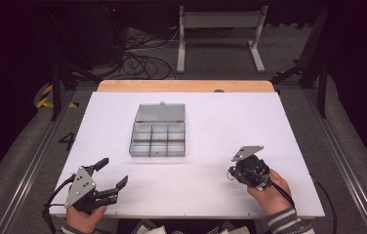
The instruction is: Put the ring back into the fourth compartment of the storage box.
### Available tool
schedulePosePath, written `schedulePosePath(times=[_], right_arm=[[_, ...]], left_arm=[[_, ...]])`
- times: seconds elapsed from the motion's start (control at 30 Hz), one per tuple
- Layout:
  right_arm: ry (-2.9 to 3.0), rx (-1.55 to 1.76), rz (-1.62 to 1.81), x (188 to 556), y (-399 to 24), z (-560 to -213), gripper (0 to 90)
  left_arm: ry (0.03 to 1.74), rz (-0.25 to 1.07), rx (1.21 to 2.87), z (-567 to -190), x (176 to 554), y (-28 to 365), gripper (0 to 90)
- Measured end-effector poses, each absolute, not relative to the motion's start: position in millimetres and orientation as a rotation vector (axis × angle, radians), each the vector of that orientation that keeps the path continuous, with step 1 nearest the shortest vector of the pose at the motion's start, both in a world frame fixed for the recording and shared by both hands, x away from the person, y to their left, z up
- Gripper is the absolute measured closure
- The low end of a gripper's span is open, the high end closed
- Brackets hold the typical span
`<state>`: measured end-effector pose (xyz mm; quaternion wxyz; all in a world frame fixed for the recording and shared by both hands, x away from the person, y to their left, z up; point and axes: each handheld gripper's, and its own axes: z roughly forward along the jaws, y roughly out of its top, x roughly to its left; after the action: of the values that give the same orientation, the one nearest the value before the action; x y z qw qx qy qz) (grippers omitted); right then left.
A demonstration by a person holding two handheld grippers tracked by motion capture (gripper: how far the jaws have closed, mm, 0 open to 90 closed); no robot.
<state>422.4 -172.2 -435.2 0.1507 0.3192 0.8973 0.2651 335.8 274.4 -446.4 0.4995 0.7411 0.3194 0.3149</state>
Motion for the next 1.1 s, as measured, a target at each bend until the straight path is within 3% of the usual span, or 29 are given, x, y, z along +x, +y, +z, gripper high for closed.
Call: schedulePosePath(times=[1.1], right_arm=[[2.417,0.849,0.993,420.6,-174.7,-404.3,87.3]], left_arm=[[0.775,0.756,1.792,-446.6,335.6,273.8,19.0]])
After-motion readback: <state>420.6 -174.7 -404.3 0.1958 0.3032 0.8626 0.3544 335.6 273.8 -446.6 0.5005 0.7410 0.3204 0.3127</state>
